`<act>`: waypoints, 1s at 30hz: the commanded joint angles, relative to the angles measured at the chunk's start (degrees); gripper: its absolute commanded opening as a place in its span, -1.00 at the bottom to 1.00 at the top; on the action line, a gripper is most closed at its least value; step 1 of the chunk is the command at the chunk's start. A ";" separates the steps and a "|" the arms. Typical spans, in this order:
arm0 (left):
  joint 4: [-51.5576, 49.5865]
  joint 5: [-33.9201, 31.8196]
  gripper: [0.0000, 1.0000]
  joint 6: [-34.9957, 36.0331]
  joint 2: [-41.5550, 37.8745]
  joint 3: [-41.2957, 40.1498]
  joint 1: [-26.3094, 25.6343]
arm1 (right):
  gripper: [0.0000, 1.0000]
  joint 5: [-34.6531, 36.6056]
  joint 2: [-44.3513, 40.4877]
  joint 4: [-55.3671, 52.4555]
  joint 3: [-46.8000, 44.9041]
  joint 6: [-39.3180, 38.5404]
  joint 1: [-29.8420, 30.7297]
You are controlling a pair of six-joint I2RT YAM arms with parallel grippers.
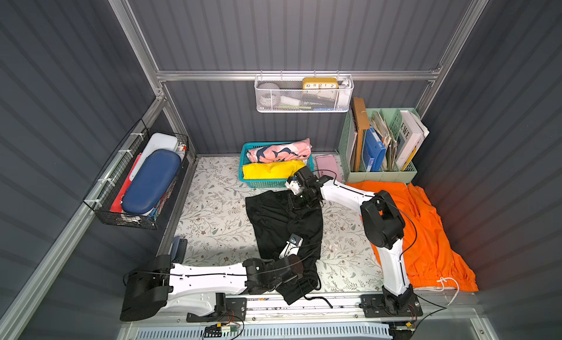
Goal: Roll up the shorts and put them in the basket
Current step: Fold the shorts at the center of the board.
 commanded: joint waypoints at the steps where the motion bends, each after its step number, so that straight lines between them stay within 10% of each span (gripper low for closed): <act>1: -2.72 -1.89 -1.00 -2.11 -0.86 -0.69 -0.16 | -1.00 3.60 1.33 1.95 -1.52 4.75 0.09; 30: 10.32 11.06 -1.00 16.88 19.19 12.42 0.49 | -1.00 21.28 -16.85 5.07 -32.85 9.90 -16.65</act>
